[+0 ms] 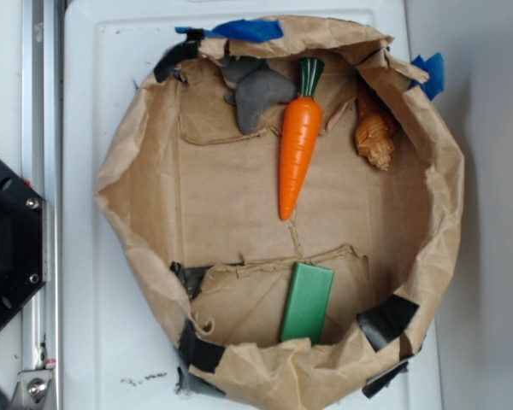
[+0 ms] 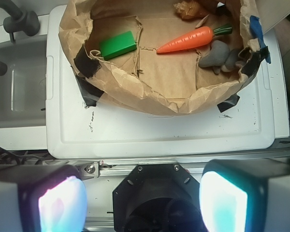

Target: Grab the green block.

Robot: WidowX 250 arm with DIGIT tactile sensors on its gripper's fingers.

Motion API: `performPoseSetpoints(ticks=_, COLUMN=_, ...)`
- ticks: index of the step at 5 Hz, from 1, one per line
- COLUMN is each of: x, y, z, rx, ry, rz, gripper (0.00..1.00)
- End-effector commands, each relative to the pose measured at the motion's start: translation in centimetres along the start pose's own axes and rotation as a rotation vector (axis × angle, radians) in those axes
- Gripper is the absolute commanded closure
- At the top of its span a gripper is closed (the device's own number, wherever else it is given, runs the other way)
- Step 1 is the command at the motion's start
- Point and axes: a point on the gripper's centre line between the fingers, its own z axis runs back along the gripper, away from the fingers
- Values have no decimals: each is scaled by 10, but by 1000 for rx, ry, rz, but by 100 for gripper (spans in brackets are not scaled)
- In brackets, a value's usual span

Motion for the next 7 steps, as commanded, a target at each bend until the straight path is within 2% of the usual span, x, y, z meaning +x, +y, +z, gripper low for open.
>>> performPoseSetpoints(ticks=1, x=0, y=0, z=0, rx=0, ry=0, rz=0, gripper=0)
performPoseSetpoints(ticks=2, x=-1, y=-14, z=-4, rx=53, ry=-29, rz=135, gripper=0)
performPoseSetpoints(ticks=3, x=36, y=-14, z=-16, rx=45, ry=-23, rz=314, gripper=0)
performPoseSetpoints(ticks=4, x=73, y=-8, z=-17, rx=44, ry=-81, rz=508, gripper=0)
performPoseSetpoints(ticks=5, x=93, y=12, z=-24, rx=34, ry=-104, rz=572, gripper=0)
performPoseSetpoints(ticks=6, x=102, y=22, z=-41, rx=48, ry=-151, rz=678, gripper=0)
performPoseSetpoints(ticks=7, x=115, y=23, z=-59, rx=31, ry=-157, rz=747, gripper=0)
